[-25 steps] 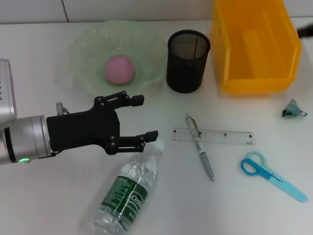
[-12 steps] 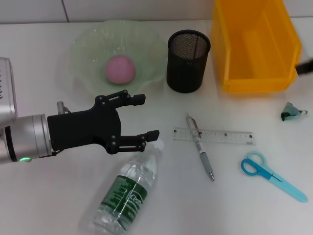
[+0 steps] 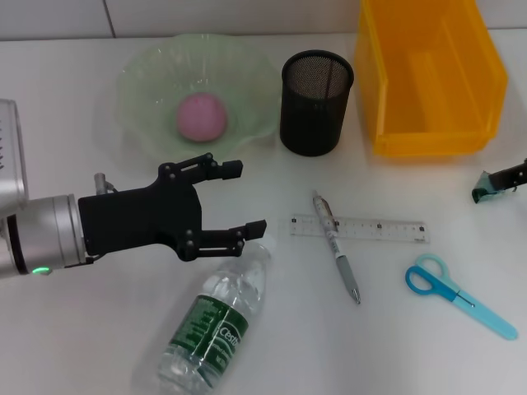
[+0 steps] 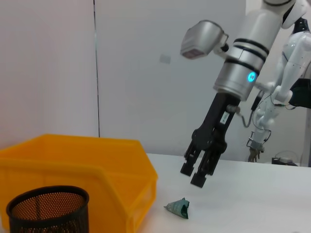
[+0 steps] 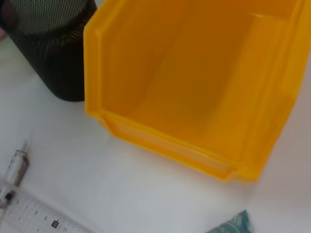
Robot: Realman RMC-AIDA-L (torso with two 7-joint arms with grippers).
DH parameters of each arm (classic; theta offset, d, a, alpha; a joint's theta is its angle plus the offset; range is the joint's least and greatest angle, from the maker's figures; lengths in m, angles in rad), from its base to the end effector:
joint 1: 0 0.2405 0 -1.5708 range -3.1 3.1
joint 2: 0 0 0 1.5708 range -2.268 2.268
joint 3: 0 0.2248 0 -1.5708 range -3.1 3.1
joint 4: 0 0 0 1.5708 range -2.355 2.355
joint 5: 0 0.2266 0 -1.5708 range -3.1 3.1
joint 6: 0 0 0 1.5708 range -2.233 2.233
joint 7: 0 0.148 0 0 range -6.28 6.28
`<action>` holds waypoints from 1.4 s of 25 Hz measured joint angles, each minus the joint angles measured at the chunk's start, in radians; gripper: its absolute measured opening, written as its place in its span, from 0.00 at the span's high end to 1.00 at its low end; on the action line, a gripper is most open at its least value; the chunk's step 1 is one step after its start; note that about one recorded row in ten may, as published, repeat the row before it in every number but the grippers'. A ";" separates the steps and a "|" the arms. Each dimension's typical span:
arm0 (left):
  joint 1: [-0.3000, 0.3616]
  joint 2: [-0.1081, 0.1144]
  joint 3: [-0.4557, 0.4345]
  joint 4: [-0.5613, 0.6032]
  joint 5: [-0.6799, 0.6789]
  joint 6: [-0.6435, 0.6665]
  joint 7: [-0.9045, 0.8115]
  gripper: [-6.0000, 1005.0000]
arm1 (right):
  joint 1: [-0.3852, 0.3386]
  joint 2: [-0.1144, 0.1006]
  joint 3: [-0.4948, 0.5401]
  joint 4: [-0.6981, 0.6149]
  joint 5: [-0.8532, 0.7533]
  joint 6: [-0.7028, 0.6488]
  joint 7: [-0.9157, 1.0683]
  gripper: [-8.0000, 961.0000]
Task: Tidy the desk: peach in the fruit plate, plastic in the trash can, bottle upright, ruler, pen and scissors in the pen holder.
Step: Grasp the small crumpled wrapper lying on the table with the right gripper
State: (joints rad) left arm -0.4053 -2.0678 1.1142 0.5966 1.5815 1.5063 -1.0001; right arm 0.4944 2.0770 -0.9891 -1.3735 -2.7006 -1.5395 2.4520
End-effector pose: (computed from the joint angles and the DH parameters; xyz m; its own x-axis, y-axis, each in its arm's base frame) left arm -0.2352 0.3001 -0.0259 0.8300 0.0487 0.5557 0.1955 -0.9584 -0.2081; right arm 0.2375 0.3578 0.0961 0.5857 -0.8093 -0.0443 -0.6758 -0.4575 -0.5779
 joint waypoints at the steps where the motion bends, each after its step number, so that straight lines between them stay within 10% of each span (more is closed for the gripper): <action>1: 0.000 0.000 0.000 0.000 0.000 0.000 0.000 0.13 | 0.000 0.000 0.000 0.000 0.000 0.000 0.000 0.28; 25: 0.002 -0.002 0.008 -0.012 0.000 0.002 0.000 0.13 | 0.121 0.000 -0.023 0.343 -0.104 0.224 -0.003 0.26; 35: 0.002 -0.002 0.009 -0.012 0.000 0.000 0.000 0.13 | 0.125 0.000 -0.019 0.337 -0.105 0.215 0.001 0.43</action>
State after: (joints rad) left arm -0.4035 -2.0693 1.1229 0.5844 1.5815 1.5064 -1.0001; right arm 0.6198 2.0773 -1.0079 -1.0361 -2.8055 -1.3241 2.4532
